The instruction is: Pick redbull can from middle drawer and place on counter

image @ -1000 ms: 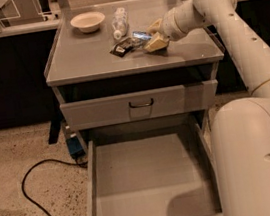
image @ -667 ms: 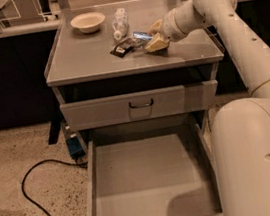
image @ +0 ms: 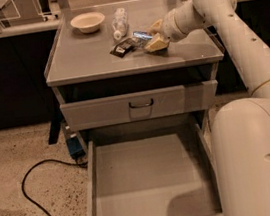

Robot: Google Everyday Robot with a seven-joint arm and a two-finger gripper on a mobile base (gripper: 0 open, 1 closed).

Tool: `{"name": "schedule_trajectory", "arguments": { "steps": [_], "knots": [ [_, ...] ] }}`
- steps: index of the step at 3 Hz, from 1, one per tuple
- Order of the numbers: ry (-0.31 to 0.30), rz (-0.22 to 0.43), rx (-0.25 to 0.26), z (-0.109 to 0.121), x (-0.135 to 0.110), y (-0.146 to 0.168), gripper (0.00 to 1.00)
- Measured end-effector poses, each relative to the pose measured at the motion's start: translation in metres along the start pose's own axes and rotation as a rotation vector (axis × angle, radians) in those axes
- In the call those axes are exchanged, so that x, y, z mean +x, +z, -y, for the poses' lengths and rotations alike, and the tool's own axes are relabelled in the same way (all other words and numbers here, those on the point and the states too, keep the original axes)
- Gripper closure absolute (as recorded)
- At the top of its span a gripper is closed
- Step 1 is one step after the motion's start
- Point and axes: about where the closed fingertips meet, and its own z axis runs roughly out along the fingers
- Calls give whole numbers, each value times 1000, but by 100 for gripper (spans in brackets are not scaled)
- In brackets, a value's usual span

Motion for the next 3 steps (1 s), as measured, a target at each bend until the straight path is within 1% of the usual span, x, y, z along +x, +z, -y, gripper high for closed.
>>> {"name": "schedule_trajectory", "arguments": {
  "steps": [1,2,3],
  "knots": [
    [0,0,0,0,0,0,11],
    [0,0,0,0,0,0,0],
    [0,0,0,0,0,0,0]
  ]
}}
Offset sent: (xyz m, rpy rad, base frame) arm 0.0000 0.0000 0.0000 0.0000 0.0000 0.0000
